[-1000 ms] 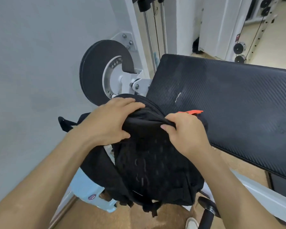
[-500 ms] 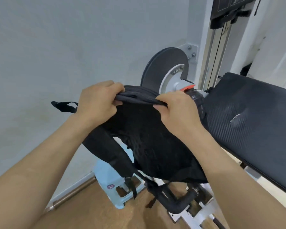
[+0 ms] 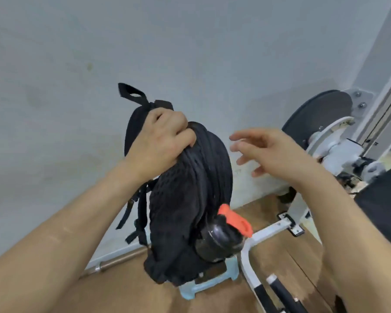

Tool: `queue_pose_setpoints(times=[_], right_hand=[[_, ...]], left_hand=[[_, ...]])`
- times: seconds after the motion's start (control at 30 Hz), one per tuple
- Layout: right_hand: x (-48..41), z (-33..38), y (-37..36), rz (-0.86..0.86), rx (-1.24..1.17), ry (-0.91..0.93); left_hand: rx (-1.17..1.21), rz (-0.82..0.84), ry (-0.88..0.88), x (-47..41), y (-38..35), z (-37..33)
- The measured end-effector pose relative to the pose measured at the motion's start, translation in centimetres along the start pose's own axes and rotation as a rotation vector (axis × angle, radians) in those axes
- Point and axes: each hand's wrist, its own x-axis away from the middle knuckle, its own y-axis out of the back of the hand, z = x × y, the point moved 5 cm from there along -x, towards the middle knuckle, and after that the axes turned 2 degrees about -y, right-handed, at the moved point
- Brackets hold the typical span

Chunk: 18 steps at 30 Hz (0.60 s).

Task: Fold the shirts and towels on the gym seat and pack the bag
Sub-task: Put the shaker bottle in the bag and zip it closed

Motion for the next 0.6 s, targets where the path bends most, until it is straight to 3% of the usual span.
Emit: queue_pose_setpoints(times=[0.07, 0.2, 0.27, 0.4, 0.47, 0.6], right_hand=[[-3.1, -2.6, -2.9, 0.044, 0.063, -0.085], [-6.6, -8.0, -10.0, 0.410, -0.088, -0.206], [-7.9, -9.0, -11.4, 0.453, -0.019, -0.094], [-11.5, -10.0, -11.6, 0.546, 0.445, 0.193], [-13.3, -10.8, -11.9, 0.517, 0.667, 0.331], [-16.5, -12.3, -12.1, 0.269, 0.734, 0.496]], left_hand=[[-0.049, 0.006, 0.013, 2.5, -1.0, 0.8], [-0.066, 0.137, 0.037, 6.3, -3.3, 3.2], [-0.008, 0.214, 0.078, 7.4, -4.1, 4.5], [0.094, 0.379, 0.112, 8.6, -7.3, 5.6], [0.144, 0.509, 0.189, 8.9, -9.6, 6.2], [0.348, 0.634, 0.291, 9.8, -14.4, 6.4]])
